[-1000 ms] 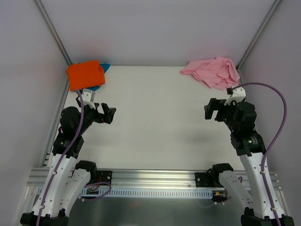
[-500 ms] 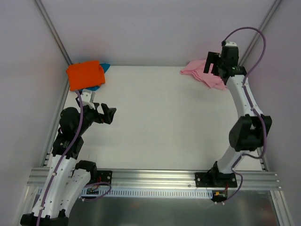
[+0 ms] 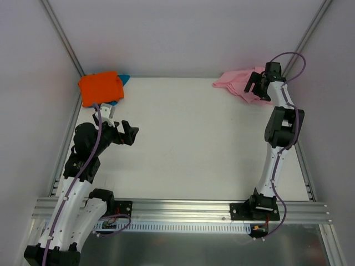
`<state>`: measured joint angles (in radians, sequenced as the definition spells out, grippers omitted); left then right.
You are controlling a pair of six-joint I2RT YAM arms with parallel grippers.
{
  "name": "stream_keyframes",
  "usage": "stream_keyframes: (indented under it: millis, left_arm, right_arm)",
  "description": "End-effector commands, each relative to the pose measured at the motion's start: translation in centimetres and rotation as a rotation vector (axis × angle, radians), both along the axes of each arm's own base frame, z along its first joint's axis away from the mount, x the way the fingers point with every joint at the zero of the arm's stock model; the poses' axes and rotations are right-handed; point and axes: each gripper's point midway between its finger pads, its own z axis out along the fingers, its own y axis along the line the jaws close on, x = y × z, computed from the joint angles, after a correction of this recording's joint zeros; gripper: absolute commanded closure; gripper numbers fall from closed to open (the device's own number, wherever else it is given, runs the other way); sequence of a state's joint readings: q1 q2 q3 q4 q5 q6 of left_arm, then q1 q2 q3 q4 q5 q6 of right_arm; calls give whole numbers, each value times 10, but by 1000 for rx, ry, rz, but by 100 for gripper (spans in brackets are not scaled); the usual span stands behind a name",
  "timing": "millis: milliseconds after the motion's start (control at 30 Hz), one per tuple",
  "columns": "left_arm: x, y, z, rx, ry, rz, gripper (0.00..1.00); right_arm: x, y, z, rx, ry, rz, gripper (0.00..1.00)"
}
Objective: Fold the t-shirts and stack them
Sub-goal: Grab crumpled tshirt from the corner of the board with the right arm
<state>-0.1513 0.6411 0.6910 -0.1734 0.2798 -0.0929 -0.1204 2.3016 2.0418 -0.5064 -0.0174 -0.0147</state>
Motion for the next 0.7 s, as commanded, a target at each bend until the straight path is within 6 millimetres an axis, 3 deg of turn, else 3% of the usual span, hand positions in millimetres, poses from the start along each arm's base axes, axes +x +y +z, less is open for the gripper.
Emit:
stream_keyframes:
  millis: [0,200,300,333,367,400,533,567,600,633,667]
  left_arm:
    - [0,-6,14,-14,-43,-31,1]
    - [0,-5,14,-10,-43,-26,1]
    - [0,-5,13,-8,-39,-28,1]
    - [0,-5,13,-9,-40,-28,1]
    - [1,-6,13,-9,-40,-29,1]
    - [1,-6,12,-9,-37,-29,1]
    - [0,-6,12,-11,-35,-33,1]
    - [0,-6,14,-12,-40,-31,1]
    - [0,-6,12,-12,-37,-31,1]
    - [0,-6,13,-12,-39,-31,1]
    - [0,-6,13,-14,-38,-31,1]
  right_arm:
    - [28,25,22,94,-111,47,5]
    - [42,39,-8,121,-93,56,6]
    - [45,40,-21,125,-83,55,18]
    - [45,41,-24,128,-81,60,64]
    - [44,40,-29,123,-68,51,89]
    - [43,37,-31,115,-61,37,100]
    - [34,30,-33,89,-39,29,100]
    - [35,30,-27,80,-65,34,99]
    - [33,29,2,70,-117,30,100]
    - [24,29,1,69,-110,29,99]
    - [24,30,20,71,-151,29,99]
